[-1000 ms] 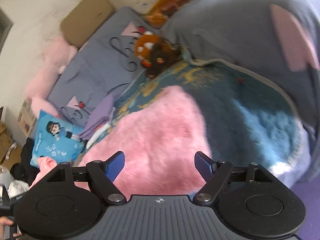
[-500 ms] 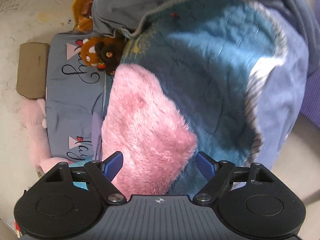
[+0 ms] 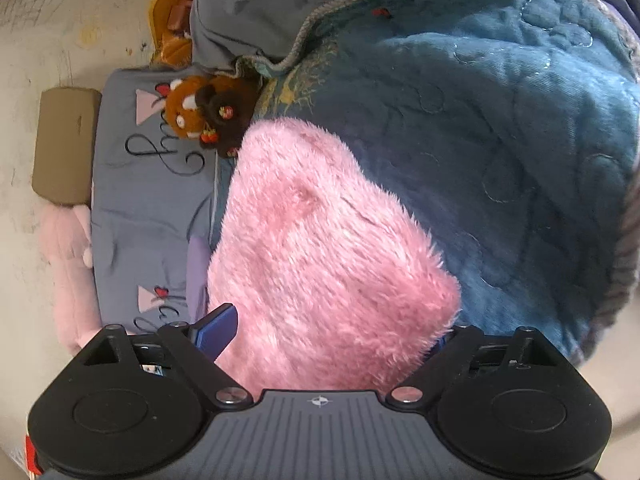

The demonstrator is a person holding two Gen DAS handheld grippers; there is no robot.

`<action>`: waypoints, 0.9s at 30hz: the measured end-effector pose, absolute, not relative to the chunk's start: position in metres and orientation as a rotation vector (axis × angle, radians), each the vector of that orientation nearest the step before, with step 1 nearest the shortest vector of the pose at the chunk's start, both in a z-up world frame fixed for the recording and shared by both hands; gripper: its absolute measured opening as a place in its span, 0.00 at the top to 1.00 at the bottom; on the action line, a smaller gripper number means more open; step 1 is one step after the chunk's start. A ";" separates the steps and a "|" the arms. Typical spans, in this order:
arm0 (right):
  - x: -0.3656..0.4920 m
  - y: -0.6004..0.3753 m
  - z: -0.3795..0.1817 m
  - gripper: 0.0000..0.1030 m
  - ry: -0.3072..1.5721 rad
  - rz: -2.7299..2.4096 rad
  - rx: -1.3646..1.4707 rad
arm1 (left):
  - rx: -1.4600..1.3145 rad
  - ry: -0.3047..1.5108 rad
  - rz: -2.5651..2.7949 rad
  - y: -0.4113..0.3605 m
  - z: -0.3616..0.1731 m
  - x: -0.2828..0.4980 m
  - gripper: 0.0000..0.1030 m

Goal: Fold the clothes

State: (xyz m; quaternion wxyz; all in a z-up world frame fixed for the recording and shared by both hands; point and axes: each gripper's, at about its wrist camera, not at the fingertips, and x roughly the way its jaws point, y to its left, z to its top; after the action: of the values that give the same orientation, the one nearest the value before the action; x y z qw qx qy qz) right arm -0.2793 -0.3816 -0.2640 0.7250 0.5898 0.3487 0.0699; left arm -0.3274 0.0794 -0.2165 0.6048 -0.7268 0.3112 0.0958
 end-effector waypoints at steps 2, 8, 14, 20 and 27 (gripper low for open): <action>-0.279 -0.381 -0.266 0.12 0.738 0.132 1.318 | -1.670 0.692 0.216 0.077 -0.218 -0.322 0.01; -0.274 -0.369 -0.258 0.11 0.694 0.021 1.288 | -1.679 0.607 0.308 0.070 -0.223 -0.319 0.19; -0.266 -0.369 -0.249 0.58 0.742 -0.029 1.161 | -1.514 0.634 0.418 0.064 -0.205 -0.308 0.53; -0.264 -0.346 -0.218 0.69 0.746 0.041 0.729 | -0.878 0.771 0.504 0.027 -0.141 -0.263 0.66; -0.277 -0.287 -0.186 0.71 0.631 0.145 0.094 | 0.147 0.830 0.511 -0.082 -0.108 -0.230 0.76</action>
State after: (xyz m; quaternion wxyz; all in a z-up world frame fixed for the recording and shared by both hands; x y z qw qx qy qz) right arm -0.2767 -0.2873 -0.1855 0.9469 0.0462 0.3101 0.0710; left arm -0.2303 -0.0823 -0.1081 0.8810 0.0707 0.3984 0.2453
